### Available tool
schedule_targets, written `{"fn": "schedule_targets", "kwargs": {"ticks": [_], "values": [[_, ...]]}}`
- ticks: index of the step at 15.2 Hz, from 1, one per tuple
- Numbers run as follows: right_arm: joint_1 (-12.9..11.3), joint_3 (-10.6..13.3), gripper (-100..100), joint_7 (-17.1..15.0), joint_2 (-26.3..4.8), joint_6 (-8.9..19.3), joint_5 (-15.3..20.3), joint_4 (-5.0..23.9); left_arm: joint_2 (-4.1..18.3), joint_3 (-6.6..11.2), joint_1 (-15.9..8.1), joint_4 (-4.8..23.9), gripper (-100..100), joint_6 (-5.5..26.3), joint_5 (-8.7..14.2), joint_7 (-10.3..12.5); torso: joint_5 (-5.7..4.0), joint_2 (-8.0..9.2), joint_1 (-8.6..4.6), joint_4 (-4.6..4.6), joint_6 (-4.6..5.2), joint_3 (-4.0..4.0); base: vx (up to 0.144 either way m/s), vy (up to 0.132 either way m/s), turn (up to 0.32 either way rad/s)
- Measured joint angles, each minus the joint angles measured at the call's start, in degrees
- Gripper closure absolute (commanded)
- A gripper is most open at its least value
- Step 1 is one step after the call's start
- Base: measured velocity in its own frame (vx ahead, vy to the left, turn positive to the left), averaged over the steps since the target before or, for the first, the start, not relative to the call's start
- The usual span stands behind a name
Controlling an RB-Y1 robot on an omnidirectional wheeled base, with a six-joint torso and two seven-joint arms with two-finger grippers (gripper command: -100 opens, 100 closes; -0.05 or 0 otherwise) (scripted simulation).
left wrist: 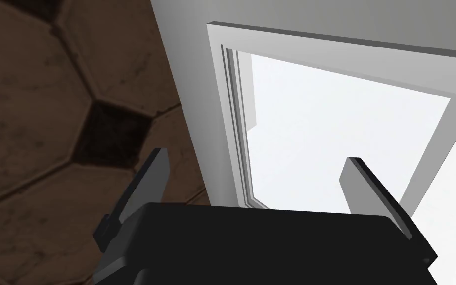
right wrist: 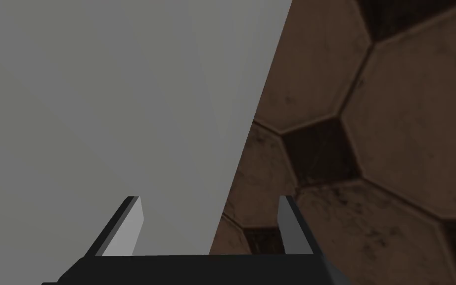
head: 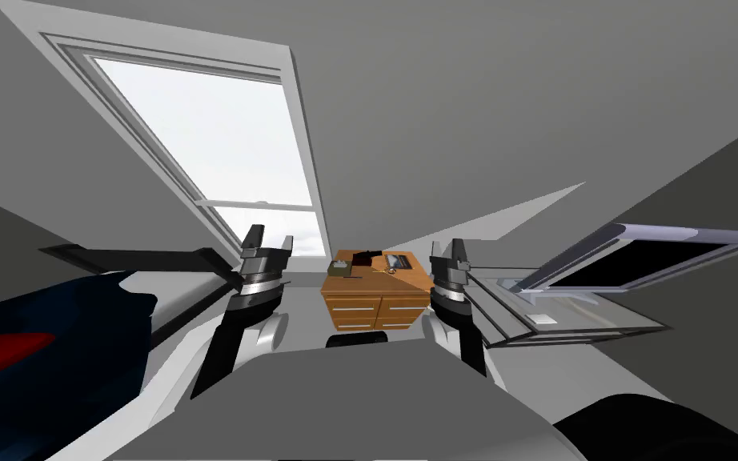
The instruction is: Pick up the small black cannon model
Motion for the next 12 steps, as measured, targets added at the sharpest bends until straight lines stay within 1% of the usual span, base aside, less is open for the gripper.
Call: {"fn": "schedule_targets", "kwargs": {"ticks": [5, 8, 11, 12], "values": [[-0.7, -0.6, -100, -4.1, -3.9, 0.0, -2.2, 2.0, 0.0, 0.0, 0.0, 0.0, 0, 0.0, 0.0, 0.0, -0.05, 0.09, -0.23, 0.02, -0.02, 0.05, -0.024, -0.044, 0.12], [-1.1, -1.1, -100, -7.1, -5.4, 0.1, -3.7, 3.4, 0.0, 0.0, 0.0, 0.0, 0, 0.0, 0.0, 0.0, -0.05, 0.14, -0.22, 0.03, -0.02, 0.08, -0.041, -0.046, 0.155], [-1.8, -1.5, -100, -10.3, -6.8, 0.0, -5.7, 5.5, 0.0, 0.0, 0.0, 0.0, 0, 0.0, 0.0, 0.0, -0.05, 0.15, -0.24, 0.03, -0.04, 0.08, -0.038, -0.048, 0.189], [-1.9, -1.7, -100, -11.5, -7.2, 0.1, -6.3, 6.0, 0.0, 0.0, 0.0, 0.0, 0, 0.0, 0.0, 0.0, -0.05, 0.14, -0.24, 0.03, -0.02, 0.08, -0.024, -0.041, 0.055]]}}
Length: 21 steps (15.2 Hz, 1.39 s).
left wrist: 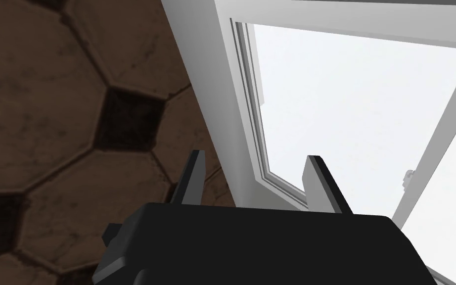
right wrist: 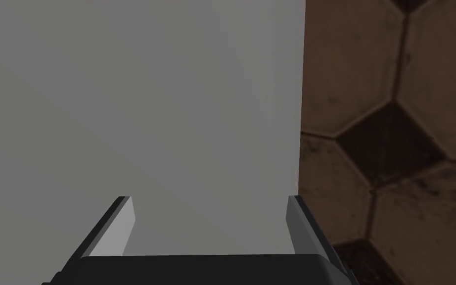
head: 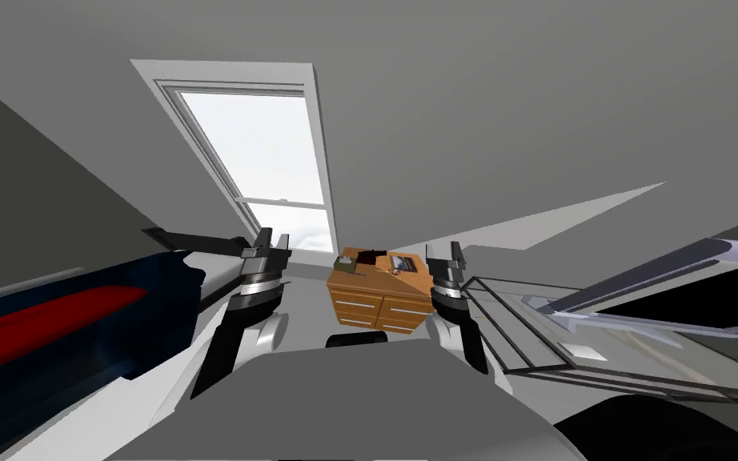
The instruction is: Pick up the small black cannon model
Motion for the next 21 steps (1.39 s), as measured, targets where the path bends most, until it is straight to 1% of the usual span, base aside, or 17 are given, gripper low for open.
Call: {"fn": "schedule_targets", "kwargs": {"ticks": [1, 2, 7, 12, 15, 17, 19, 21], "values": [[-0.1, -0.1, -100, -1.0, -0.2, 0.1, -0.3, 0.2, 0.0, 0.0, 0.0, 0.0, 0, 0.0, 0.0, 0.0, 0.0, -0.03, 0.02, 0.0, 0.02, -0.01, -0.032, -0.043, 0.161], [-0.5, -0.4, -100, -2.1, -0.6, 0.3, -1.0, 0.9, 0.0, 0.0, 0.0, 0.0, 0, 0.0, 0.0, 0.0, 0.0, -0.03, 0.01, -0.01, -0.01, -0.02, -0.036, -0.046, 0.188], [-1.2, -0.9, -100, -7.4, -1.6, 0.2, -3.5, 3.6, 0.0, 0.0, 0.0, 0.0, 0, 0.0, 0.0, 0.0, 0.0, -0.04, 0.02, -0.01, 0.01, -0.02, -0.033, -0.042, 0.141], [-2.1, -1.8, -100, -13.2, -2.8, 0.3, -6.9, 6.9, 0.0, 0.0, 0.0, 0.0, 0, 0.0, 0.0, 0.0, -0.01, -0.03, -0.02, -0.01, 0.0, -0.02, -0.036, -0.046, 0.165], [-3.2, -2.4, -100, -16.6, -3.3, 0.8, -8.8, 8.9, 0.0, 0.0, 0.0, 0.0, 0, 0.0, 0.0, 0.0, -0.01, -0.05, -0.02, -0.01, -0.02, -0.03, -0.035, -0.049, 0.199], [-3.3, -2.5, -100, -18.7, -3.4, 0.8, -9.4, 9.5, 0.0, 0.01, 0.0, 0.0, 0, 0.0, 0.0, 0.0, 0.0, -0.07, 0.03, -0.01, 0.04, -0.04, -0.035, -0.03, 0.115], [-4.1, -2.9, -100, -20.8, -3.7, 1.2, -10.9, 11.0, 0.0, 0.0, 0.0, 0.0, 0, 0.0, 0.0, 0.0, 0.0, -0.03, 0.02, -0.01, -0.01, -0.02, -0.043, -0.041, 0.177], [-4.1, -3.0, -100, -22.9, -3.9, 1.0, -11.4, 11.7, 0.0, 0.01, 0.0, 0.0, 0, 0.0, 0.0, 0.0, 0.01, -0.07, 0.05, -0.01, 0.04, -0.04, -0.026, -0.031, 0.111]]}}
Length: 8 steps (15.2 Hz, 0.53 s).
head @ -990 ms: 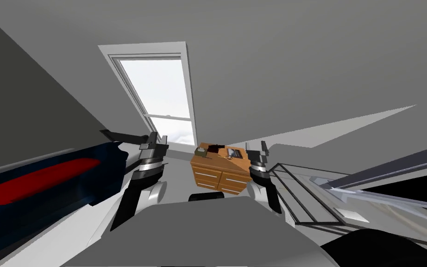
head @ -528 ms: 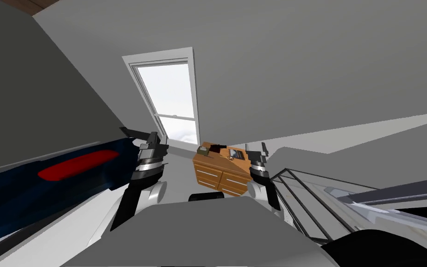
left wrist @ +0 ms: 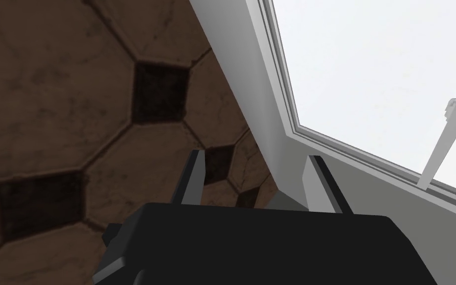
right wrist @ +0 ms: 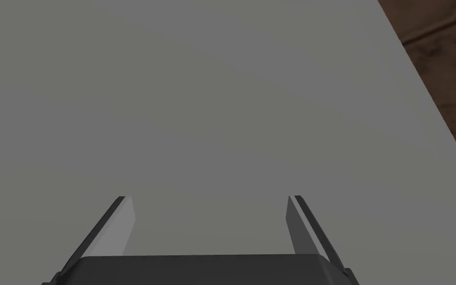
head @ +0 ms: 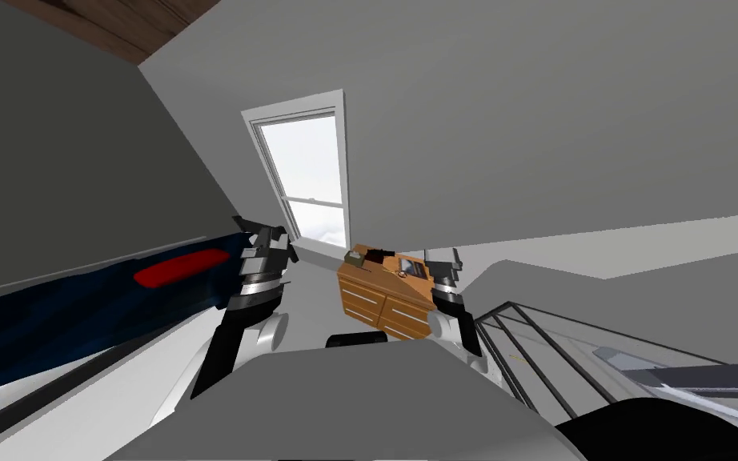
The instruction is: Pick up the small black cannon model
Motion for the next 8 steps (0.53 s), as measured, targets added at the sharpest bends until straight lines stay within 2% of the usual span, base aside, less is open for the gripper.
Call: {"fn": "schedule_targets", "kwargs": {"ticks": [4, 6, 8], "values": [[-1.2, -0.7, -100, -4.6, -0.6, -0.1, -2.8, 3.4, 0.0, -0.01, 0.0, 0.0, 0, 0.0, 0.0, 0.0, -0.01, 0.04, -0.06, 0.01, -0.06, 0.02, -0.048, -0.049, 0.224], [-1.6, -1.2, -100, -7.1, -0.9, 0.2, -4.1, 4.6, 0.0, 0.0, 0.0, 0.0, 0, 0.0, 0.0, 0.0, -0.02, 0.02, -0.09, 0.01, -0.02, 0.01, -0.026, -0.041, 0.053], [-1.9, -1.5, -100, -9.3, -1.0, 0.3, -5.1, 5.5, 0.0, -0.01, 0.0, 0.0, 0, 0.0, 0.0, 0.0, 0.0, -0.03, -0.03, -0.01, -0.08, -0.02, -0.036, -0.041, 0.294]]}}
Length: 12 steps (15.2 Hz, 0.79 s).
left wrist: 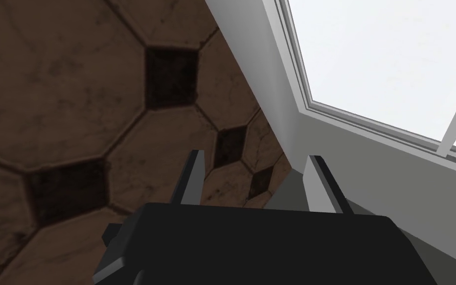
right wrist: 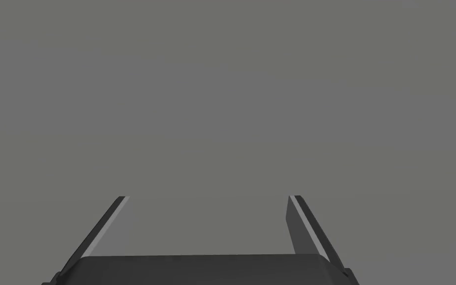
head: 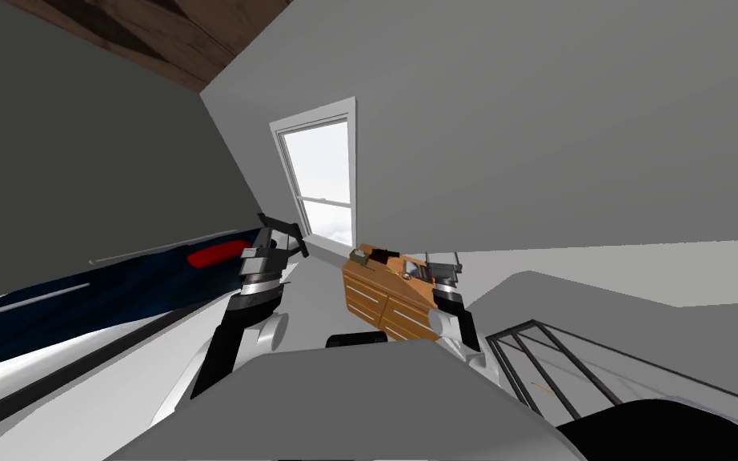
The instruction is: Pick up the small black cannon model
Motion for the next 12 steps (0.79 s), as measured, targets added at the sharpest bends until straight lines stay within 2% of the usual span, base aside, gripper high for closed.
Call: {"fn": "schedule_targets", "kwargs": {"ticks": [2, 8, 10, 12], "values": [[-0.4, -0.3, -100, -2.4, -0.2, 0.2, -1.2, 1.1, 0.0, 0.01, 0.0, 0.0, 0, 0.0, 0.0, 0.0, -0.01, 0.03, -0.05, 0.0, 0.07, 0.02, -0.03, -0.038, 0.034], [-1.7, -1.3, -100, -9.1, -0.7, 0.3, -4.5, 5.0, 0.0, 0.0, 0.0, 0.0, 0, 0.0, 0.0, 0.0, 0.0, 0.01, -0.01, 0.0, 0.02, 0.0, -0.04, -0.037, 0.2], [-2.2, -1.6, -100, -11.5, -0.8, 0.5, -5.7, 6.2, 0.0, 0.01, 0.0, 0.0, 0, 0.0, 0.0, 0.0, -0.01, 0.02, -0.04, 0.0, 0.06, 0.01, -0.03, -0.038, 0.077], [-2.6, -1.9, -100, -13.7, -1.0, 0.4, -6.7, 7.6, 0.0, 0.0, 0.0, 0.0, 0, 0.0, 0.0, 0.0, -0.01, 0.0, -0.03, 0.0, 0.01, 0.0, -0.047, -0.043, 0.306]]}}
